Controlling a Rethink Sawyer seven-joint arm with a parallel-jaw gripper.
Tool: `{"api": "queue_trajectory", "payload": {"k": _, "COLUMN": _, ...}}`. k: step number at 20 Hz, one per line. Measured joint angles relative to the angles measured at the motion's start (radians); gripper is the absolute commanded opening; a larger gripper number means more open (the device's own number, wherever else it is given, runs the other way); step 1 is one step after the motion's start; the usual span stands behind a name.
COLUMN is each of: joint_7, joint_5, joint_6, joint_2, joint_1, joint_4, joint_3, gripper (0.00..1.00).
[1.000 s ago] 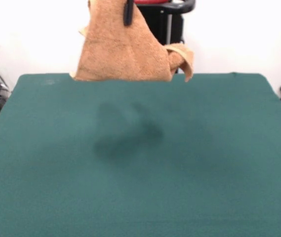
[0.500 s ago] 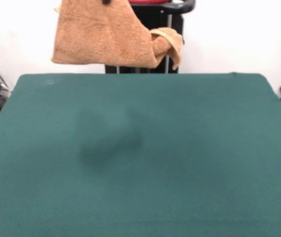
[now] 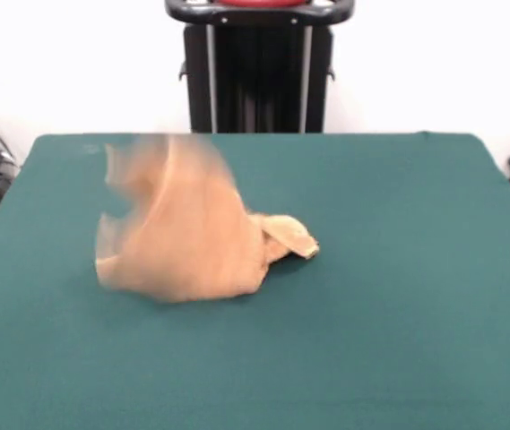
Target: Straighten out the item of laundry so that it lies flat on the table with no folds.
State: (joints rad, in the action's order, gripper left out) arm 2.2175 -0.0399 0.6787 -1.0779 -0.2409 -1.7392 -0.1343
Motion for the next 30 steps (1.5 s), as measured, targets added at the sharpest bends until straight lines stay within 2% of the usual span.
{"api": "queue_trajectory", "payload": {"k": 10, "joint_7": 0.000, "joint_5": 0.025, "joint_6": 0.005, "joint_2": -0.089, "joint_1": -0.086, "joint_4": -0.001, "joint_3": 0.009, "gripper": 1.00}}
{"api": "queue_trajectory", "payload": {"k": 16, "joint_7": 0.000, "joint_5": 0.074, "joint_6": -0.094, "joint_2": -0.094, "joint_1": -0.136, "joint_4": -0.046, "joint_3": 0.021, "gripper": 1.00}}
{"api": "queue_trajectory", "payload": {"k": 23, "joint_7": 0.000, "joint_5": 0.028, "joint_6": -0.412, "joint_2": 0.006, "joint_1": -0.143, "joint_4": -0.101, "joint_3": 0.037, "gripper": 1.00}}
{"api": "queue_trajectory", "payload": {"k": 30, "joint_7": 0.000, "joint_5": -0.018, "joint_6": -0.576, "joint_2": 0.140, "joint_1": -0.127, "joint_4": -0.106, "joint_3": 0.038, "gripper": 1.00}}
